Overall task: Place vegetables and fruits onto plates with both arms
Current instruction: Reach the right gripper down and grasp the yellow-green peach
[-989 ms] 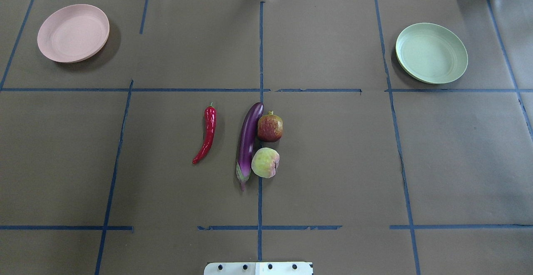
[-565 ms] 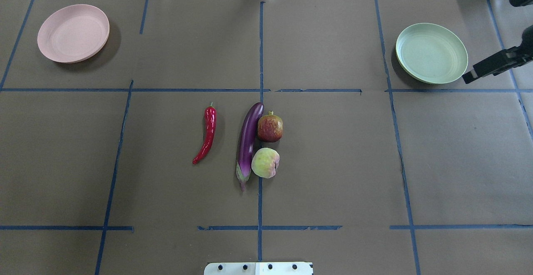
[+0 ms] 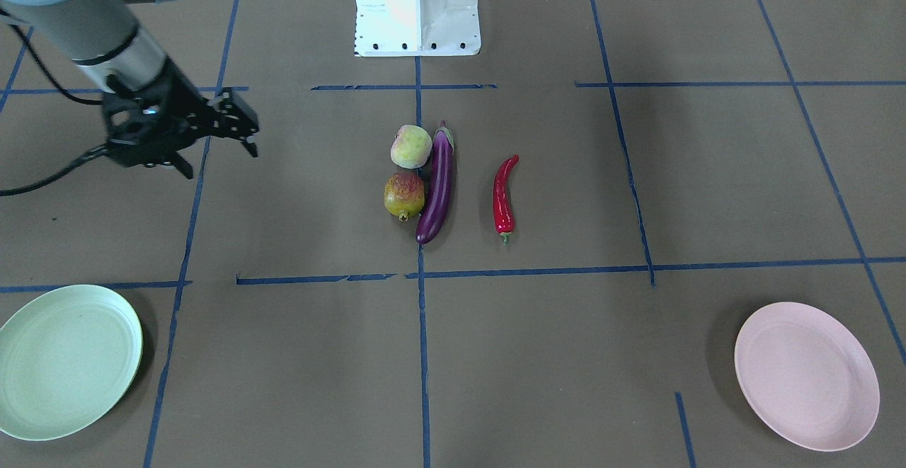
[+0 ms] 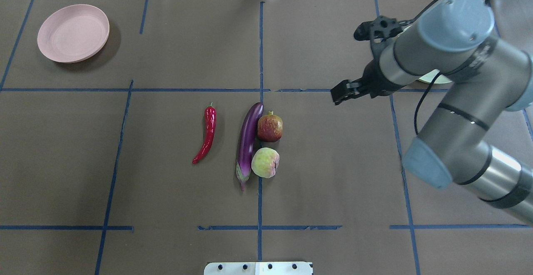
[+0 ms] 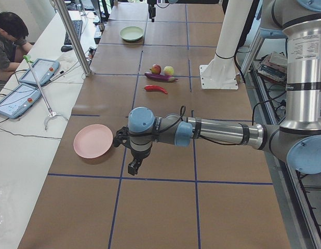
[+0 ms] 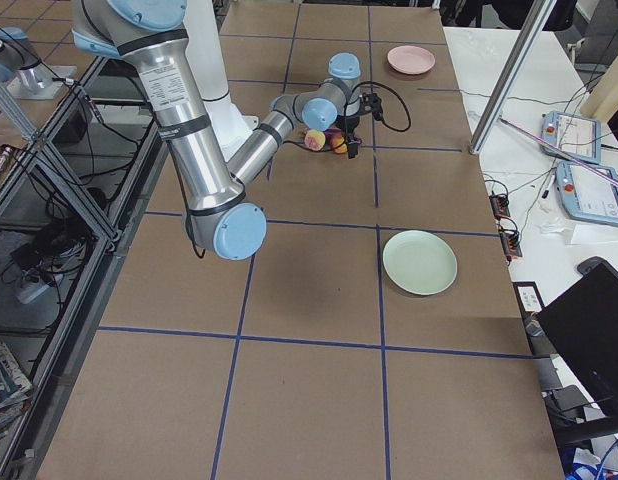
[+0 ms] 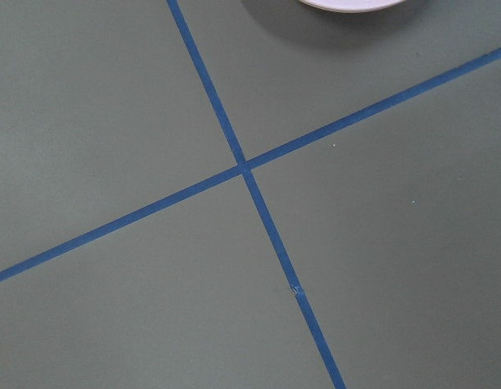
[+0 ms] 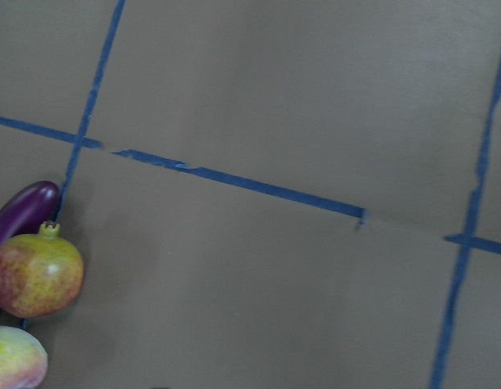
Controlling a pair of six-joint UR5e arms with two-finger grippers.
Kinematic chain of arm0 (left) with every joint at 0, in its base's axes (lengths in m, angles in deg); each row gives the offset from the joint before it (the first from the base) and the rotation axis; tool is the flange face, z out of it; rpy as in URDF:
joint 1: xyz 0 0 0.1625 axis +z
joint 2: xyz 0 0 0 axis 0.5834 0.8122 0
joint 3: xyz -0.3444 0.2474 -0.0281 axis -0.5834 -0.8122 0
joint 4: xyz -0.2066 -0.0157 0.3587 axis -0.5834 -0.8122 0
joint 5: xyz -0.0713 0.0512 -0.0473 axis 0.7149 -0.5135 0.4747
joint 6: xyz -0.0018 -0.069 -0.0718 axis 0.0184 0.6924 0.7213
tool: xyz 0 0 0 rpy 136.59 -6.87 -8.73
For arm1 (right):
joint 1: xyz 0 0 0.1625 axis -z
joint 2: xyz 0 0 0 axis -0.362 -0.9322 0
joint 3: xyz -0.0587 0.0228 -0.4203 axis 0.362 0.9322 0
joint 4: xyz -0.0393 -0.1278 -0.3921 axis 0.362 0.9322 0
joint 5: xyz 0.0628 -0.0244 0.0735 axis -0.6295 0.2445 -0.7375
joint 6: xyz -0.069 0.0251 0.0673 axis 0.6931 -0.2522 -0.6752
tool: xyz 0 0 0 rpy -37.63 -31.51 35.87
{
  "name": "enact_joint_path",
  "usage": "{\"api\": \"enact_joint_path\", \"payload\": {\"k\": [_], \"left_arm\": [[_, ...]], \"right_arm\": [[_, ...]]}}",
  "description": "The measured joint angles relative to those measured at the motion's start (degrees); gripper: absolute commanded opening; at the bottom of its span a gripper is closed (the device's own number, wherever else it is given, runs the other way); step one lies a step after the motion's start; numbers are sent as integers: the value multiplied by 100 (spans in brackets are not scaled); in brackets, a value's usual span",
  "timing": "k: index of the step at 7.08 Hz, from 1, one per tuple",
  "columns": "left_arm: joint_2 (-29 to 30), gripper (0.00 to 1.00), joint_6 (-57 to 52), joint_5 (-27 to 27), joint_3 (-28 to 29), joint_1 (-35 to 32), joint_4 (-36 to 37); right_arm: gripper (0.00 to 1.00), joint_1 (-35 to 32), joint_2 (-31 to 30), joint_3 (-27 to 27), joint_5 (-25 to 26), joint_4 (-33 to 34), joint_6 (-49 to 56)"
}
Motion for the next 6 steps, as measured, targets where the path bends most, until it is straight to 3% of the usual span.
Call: {"api": "enact_joint_path", "payload": {"k": [2,4,6], "left_arm": [[10,100,-4,1,0,14,-2],[13,100,1,1,0,53,-2],[13,100,1,1,1,106,-2]], "right_arm": [[100,948,1033,807,945,35,-1033],[99,1331,1606,1398,1229,307,-1192],[99,1598,1668,1561,1354,451,-1084]]}}
